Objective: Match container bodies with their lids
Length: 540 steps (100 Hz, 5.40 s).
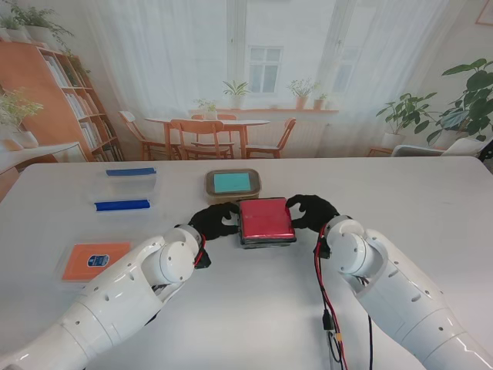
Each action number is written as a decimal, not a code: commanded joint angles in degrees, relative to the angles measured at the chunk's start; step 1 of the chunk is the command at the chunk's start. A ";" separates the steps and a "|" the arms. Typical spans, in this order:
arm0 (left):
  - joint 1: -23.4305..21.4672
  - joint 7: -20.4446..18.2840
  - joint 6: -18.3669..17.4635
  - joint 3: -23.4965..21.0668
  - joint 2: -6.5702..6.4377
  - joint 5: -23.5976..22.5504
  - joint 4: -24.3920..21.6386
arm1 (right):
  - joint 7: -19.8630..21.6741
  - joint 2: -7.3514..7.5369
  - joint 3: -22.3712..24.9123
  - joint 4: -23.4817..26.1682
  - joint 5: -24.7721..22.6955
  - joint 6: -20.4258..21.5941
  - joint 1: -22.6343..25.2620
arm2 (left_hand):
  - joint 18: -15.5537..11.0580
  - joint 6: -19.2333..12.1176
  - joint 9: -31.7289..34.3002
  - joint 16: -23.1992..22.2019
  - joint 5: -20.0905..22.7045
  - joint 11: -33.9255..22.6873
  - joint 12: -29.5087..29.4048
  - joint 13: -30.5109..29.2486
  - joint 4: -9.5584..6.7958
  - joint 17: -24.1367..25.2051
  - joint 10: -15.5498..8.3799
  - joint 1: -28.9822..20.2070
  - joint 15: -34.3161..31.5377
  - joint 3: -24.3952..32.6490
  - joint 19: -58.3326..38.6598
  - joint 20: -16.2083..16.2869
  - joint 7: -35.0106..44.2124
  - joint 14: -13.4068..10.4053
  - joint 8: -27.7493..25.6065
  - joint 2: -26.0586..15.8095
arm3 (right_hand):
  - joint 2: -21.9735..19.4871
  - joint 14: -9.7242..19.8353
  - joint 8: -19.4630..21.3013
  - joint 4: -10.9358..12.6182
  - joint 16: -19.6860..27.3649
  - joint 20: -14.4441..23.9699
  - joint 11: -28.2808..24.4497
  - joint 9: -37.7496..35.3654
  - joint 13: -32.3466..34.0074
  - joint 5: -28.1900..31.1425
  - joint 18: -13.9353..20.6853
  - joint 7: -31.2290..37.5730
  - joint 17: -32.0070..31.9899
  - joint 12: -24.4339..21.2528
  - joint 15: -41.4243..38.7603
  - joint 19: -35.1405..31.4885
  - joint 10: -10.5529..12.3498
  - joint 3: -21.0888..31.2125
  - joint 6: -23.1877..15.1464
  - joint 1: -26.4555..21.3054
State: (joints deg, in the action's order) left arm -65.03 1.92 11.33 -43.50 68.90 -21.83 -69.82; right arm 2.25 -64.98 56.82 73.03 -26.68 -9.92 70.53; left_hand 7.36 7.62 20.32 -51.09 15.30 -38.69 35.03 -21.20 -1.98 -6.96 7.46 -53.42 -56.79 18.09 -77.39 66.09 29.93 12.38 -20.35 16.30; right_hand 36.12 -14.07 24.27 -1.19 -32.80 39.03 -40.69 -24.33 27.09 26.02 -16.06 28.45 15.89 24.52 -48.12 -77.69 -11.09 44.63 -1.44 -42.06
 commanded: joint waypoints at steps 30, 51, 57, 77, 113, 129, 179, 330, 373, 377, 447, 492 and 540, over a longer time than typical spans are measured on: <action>-1.22 -0.28 0.55 -0.63 -0.19 -0.80 -1.05 | 0.37 -0.23 0.15 0.56 0.07 0.43 0.39 | -1.71 -1.76 0.68 0.81 0.53 0.60 -0.08 0.16 -0.60 -0.59 0.01 -1.66 -0.12 -0.62 -0.78 0.17 0.49 1.28 0.28 -0.35 | 0.08 0.49 0.18 -1.55 -0.42 0.44 -0.71 -0.49 1.46 1.17 1.47 0.81 0.28 0.52 -1.21 -2.28 -0.31 -0.06 -1.48 0.71; -2.19 0.18 0.91 -1.52 -0.31 -1.10 -1.58 | 0.09 -0.28 0.24 0.74 0.02 0.45 0.64 | -1.70 -1.74 0.59 0.88 0.42 0.68 -0.11 0.26 -0.52 -0.35 0.14 -1.38 -0.01 -0.53 -0.69 0.13 0.43 1.23 0.30 -0.29 | 0.28 0.52 0.16 -1.55 -0.39 0.42 -0.71 -0.36 1.35 1.18 1.46 0.85 0.27 0.50 -1.17 -2.29 -0.38 -0.03 -1.37 0.82; -2.53 0.41 0.95 -1.91 -0.36 -1.27 -1.85 | -0.07 -0.28 0.38 1.00 -0.06 0.46 0.85 | -1.71 -1.78 0.64 0.93 0.46 0.66 -0.10 0.32 -0.49 -0.36 0.09 -1.37 0.09 -0.50 -0.69 0.13 0.42 1.32 0.30 -0.25 | 0.27 0.55 0.15 -1.55 -0.38 0.41 -0.73 -0.33 1.32 1.13 1.46 0.83 0.26 0.50 -1.17 -2.29 -0.34 -0.02 -1.38 0.83; -3.61 1.08 1.00 -3.26 -0.54 -1.81 -2.90 | -2.01 -0.52 1.38 2.73 -0.69 0.61 2.22 | -1.72 -1.78 0.57 0.94 0.39 0.68 -0.08 0.33 -0.34 -0.34 0.11 -1.14 0.11 -0.65 -0.69 0.12 0.33 1.31 0.33 -0.28 | 0.56 0.71 0.14 -1.57 -0.29 0.36 -0.71 1.35 -0.05 1.11 1.52 0.87 -0.10 0.51 -0.82 -2.16 -0.39 -0.03 -1.34 1.24; -7.76 2.06 0.50 -7.87 -1.58 -4.43 -7.72 | -4.73 -0.75 2.19 6.61 -1.53 4.62 4.41 | -1.69 -1.77 0.71 1.00 0.60 0.78 -0.09 0.49 -0.10 -0.08 -0.15 -0.81 0.28 -1.36 -0.56 0.10 0.13 1.36 0.40 -0.58 | 1.52 3.35 -0.22 -1.55 3.00 -4.01 0.43 7.95 -10.96 1.23 -0.60 0.13 -14.34 -0.50 7.33 13.40 1.75 0.14 -0.66 2.13; -10.61 2.03 -0.04 -10.82 -2.33 -6.23 -10.83 | -5.01 -0.77 0.64 7.05 -1.70 7.67 3.95 | -1.71 -1.76 0.23 1.28 0.67 1.26 -0.27 1.47 0.29 1.00 0.01 0.97 1.07 -2.98 -0.03 -0.03 0.03 1.34 0.41 -1.68 | 1.88 5.33 -0.58 -1.60 4.88 -5.64 1.74 9.95 -14.53 0.24 1.23 -0.68 -19.10 -1.49 12.70 21.35 3.30 0.57 -0.69 1.93; -20.63 1.75 -2.55 -20.56 -3.98 -10.42 -19.73 | -3.10 -0.13 -9.71 3.31 -7.25 13.13 -2.38 | 0.58 -2.08 -0.94 8.22 1.68 4.16 -1.77 4.81 -1.24 8.59 0.77 0.51 10.11 -12.96 6.18 -10.44 -1.66 1.33 0.74 -5.90 | 3.63 11.74 -4.56 -1.93 13.20 -8.53 17.54 14.10 -21.61 -2.18 6.45 -2.28 -21.45 -10.01 36.24 63.98 9.81 2.28 -2.94 1.84; -21.89 1.07 -1.91 -21.41 -4.07 -9.74 -20.94 | 1.76 -0.28 -21.10 -3.73 -8.35 8.57 -10.40 | 0.35 -2.30 -0.71 8.34 2.11 4.31 -1.73 4.56 -1.38 8.30 0.90 0.65 9.96 -13.52 5.15 -11.20 -3.08 1.39 0.13 -5.90 | 4.15 10.66 -1.96 -2.01 7.94 1.74 20.58 14.27 -21.30 3.50 5.36 1.13 -23.40 -6.60 34.28 56.41 10.71 2.82 -2.93 1.61; -21.12 0.92 -2.03 -20.67 -3.98 -9.07 -20.30 | 3.09 0.72 -19.34 -2.84 -10.27 6.31 -8.92 | 0.36 -2.27 -0.68 8.32 2.13 4.32 -1.72 4.58 -1.39 8.37 0.88 0.67 9.96 -13.57 5.17 -11.21 -3.18 1.41 0.07 -5.89 | 4.19 10.45 -1.60 -2.00 8.04 4.23 20.72 14.32 -21.24 3.78 5.03 0.88 -23.80 -6.15 33.20 55.15 10.60 2.81 -2.46 1.49; -21.05 0.90 -2.01 -20.61 -3.97 -9.00 -20.26 | 3.15 0.76 -19.22 -2.84 -10.33 6.15 -8.80 | 0.36 -2.30 -0.69 8.33 2.08 4.34 -1.73 4.60 -1.39 8.38 0.92 0.69 9.97 -13.59 5.17 -11.21 -3.22 1.39 0.07 -5.90 | 4.17 10.43 -1.58 -2.00 8.06 4.41 20.72 14.30 -21.27 3.68 5.01 0.82 -23.84 -6.12 33.16 55.07 10.59 2.80 -2.36 1.51; -19.36 0.70 -2.06 -19.41 -3.87 -8.61 -19.10 | 3.87 2.08 -15.33 -2.17 -13.71 5.57 -6.48 | 0.35 -2.34 -0.69 8.31 2.01 4.34 -1.71 4.57 -1.39 8.35 0.88 0.77 9.97 -13.66 5.13 -11.19 -3.29 1.36 0.02 -5.86 | 4.26 10.41 -1.26 -2.02 8.29 7.37 20.84 14.31 -21.21 3.42 4.85 0.73 -24.12 -5.84 32.48 53.98 10.55 3.01 -2.31 1.46; -18.81 0.71 -1.94 -18.94 -3.83 -8.60 -18.73 | 3.77 2.65 -13.44 -2.78 -15.30 7.08 -5.54 | 0.37 -2.36 -0.68 8.30 1.97 4.39 -1.72 4.56 -1.38 8.34 0.89 0.79 9.97 -13.72 5.13 -11.16 -3.29 1.39 -0.01 -5.86 | 4.12 10.22 -0.99 -2.05 8.14 11.14 20.58 14.27 -20.95 1.89 4.54 0.99 -23.21 -5.67 31.25 50.43 10.37 3.06 -3.04 1.62; -18.64 1.54 -2.57 -19.15 -3.73 -9.12 -18.41 | 0.30 1.97 -13.72 -7.96 -14.86 11.43 -8.74 | 0.36 -2.38 -0.67 8.32 2.02 4.41 -1.72 4.58 -1.39 8.33 0.85 0.77 10.01 -13.72 5.13 -11.15 -3.26 1.41 -0.03 -5.89 | 3.96 10.09 -1.33 -2.15 8.47 4.96 19.06 14.18 -20.68 -2.20 3.50 2.38 -22.38 -5.82 26.19 39.62 10.25 3.52 -4.91 1.91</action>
State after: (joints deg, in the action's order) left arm -83.56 3.24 9.01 -62.62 64.88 -30.76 -88.34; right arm 1.61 -63.21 43.28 66.85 -41.74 1.22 62.15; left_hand 8.07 6.93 20.27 -43.21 16.93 -35.46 33.54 -18.24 -2.56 0.48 8.19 -53.19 -47.90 5.81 -71.78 55.22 27.58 13.49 -20.30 11.50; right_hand 38.51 -2.84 22.27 -2.80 -23.65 44.64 -19.20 -10.30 5.91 25.50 -11.26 29.74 -7.16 17.65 -18.30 -33.60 0.05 46.35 -7.15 -39.64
